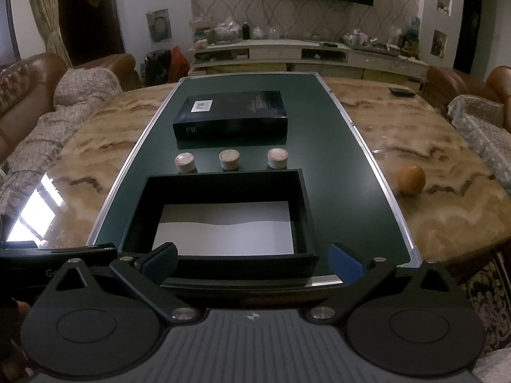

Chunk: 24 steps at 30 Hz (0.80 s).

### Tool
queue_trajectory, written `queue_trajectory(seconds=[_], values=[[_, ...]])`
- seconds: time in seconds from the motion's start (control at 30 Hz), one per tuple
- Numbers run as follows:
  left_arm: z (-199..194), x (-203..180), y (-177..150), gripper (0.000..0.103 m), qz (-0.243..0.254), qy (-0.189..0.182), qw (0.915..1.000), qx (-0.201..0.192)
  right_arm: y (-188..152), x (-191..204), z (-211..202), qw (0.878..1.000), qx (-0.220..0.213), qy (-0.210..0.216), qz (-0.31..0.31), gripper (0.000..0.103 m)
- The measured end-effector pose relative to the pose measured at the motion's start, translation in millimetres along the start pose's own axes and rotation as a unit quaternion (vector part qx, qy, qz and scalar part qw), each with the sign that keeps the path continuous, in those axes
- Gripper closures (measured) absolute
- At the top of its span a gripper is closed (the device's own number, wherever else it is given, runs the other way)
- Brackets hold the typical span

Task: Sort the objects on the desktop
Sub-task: 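Move both tools forward toward the row of three pucks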

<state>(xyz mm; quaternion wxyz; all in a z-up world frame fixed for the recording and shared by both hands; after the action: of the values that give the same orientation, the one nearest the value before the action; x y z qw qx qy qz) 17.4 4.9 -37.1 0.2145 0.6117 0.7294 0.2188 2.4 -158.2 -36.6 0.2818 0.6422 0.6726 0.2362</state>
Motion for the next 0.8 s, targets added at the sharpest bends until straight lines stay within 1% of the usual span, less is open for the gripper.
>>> queue_trajectory(seconds=[0.43,0.57,0.8], values=[[4.3,1.0,0.3,0.000,0.004,0.006,1.0000,0.003,-2.8,1.4,3.4,1.000,0.011,-0.005,-0.009,0.000],[6.9,1.2,1.0,0.000,0.004,0.007,0.9999,0.007,-5.3,-0.4,5.5,1.000,0.022,-0.002,-0.007,0.000],[14.6,1.5,2.7,0.000,0.000,0.005,0.9998,0.017,-1.3,0.3,20.2,0.999,0.037,0.006,-0.006,0.000]])
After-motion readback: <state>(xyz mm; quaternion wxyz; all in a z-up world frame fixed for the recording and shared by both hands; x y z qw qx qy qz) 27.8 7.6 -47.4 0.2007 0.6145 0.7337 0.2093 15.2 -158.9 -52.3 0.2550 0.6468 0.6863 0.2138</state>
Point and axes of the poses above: each gripper's, at about its wrist camera, not at the fingertips, and z roughly the way its jaws point, x to its left, y to its top, the point moved 3 cm from there along z, roughly the way its jaws point, and after that the axes turned 11 degrees about -z, right-handed, at the moved point
